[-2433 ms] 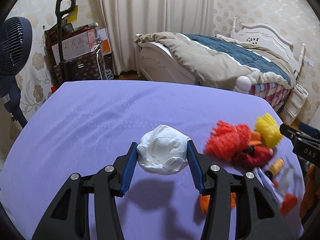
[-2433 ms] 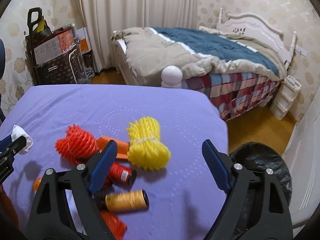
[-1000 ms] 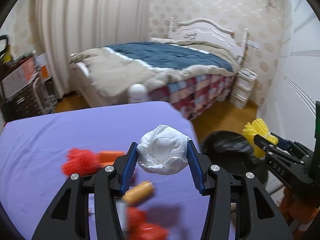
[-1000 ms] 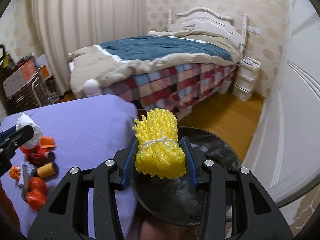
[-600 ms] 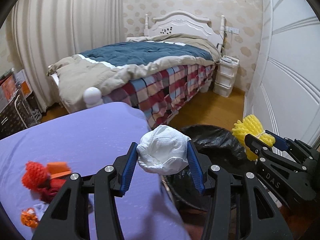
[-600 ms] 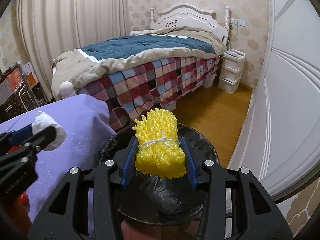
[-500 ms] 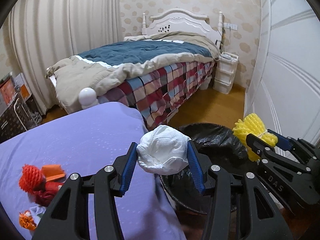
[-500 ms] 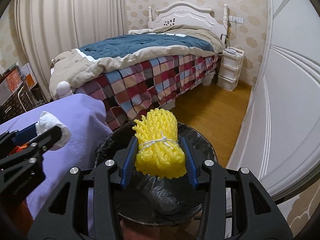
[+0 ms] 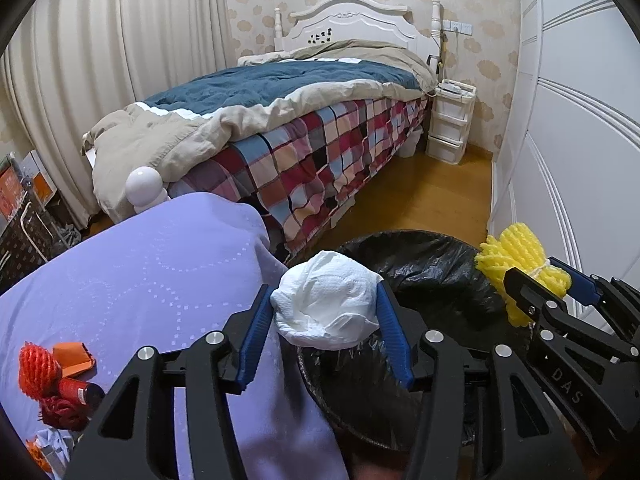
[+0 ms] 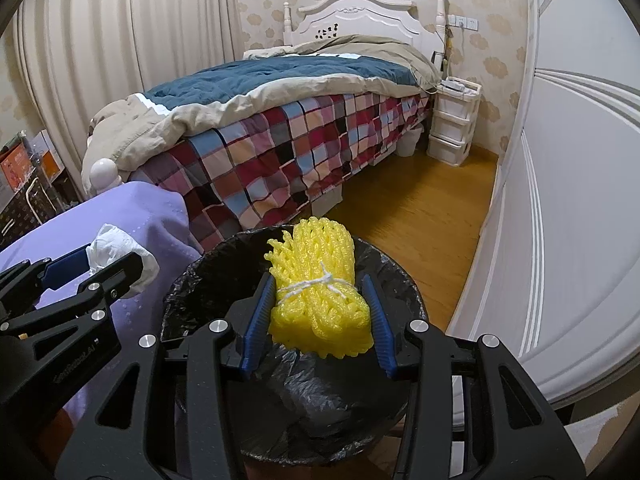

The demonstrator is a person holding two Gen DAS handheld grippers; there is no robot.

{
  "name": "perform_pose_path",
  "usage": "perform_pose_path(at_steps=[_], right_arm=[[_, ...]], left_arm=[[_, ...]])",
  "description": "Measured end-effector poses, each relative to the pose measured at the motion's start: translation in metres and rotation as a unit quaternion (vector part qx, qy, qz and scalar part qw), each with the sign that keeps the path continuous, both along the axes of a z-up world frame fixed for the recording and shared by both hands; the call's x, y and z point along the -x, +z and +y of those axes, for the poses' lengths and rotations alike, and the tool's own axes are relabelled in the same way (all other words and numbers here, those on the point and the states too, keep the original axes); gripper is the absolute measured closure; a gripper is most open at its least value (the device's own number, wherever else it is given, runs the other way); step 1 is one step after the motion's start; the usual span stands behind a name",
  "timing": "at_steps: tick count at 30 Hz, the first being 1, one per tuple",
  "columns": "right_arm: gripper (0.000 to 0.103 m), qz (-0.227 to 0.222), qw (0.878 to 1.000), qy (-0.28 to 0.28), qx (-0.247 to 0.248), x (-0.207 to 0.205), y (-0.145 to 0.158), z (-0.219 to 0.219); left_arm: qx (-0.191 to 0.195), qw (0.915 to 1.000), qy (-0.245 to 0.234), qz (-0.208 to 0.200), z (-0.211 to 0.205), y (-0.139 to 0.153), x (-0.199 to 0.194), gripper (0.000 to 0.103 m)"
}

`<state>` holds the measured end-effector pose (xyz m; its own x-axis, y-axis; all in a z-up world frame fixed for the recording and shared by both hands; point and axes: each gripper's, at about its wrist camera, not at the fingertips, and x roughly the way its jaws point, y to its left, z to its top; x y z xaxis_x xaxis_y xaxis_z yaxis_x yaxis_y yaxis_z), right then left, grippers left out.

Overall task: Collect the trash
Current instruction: 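Carry both items over the bin and open both grippers to drop them, then grasp the red plastic bags with the right gripper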

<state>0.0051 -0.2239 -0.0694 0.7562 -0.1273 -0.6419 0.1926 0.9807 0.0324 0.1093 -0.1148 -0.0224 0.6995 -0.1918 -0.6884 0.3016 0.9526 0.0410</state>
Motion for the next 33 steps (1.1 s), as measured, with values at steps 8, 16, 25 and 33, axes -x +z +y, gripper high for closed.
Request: perform_pose_path(at_steps=[8,16,25,33], right_arm=[[0.046,0.001,1.000,-0.017,-0.003,-0.002,-0.004,-0.007],[0.032,-0.005,1.000,-0.026,0.006,0.005,0.004,-0.006],[0.020,-0.011,1.000,-0.008,-0.018,0.023,0.018,0.016],[0.020,-0.003,0.997,0.068,-0.021,0.048,0.020,0.079]], left_arm=[[-0.007,0.9998,0.019,0.005,0.003,-0.005,-0.003,0.027],[0.003,0.9995,0.027,0.012,0.011,0.001,0.001,0.024],[0.003,0.9984,0.055,0.007,0.057,0.021,0.037,0.024],[-0.003,0.9946,0.104,0.004,0.122,0.031,0.084,0.023]])
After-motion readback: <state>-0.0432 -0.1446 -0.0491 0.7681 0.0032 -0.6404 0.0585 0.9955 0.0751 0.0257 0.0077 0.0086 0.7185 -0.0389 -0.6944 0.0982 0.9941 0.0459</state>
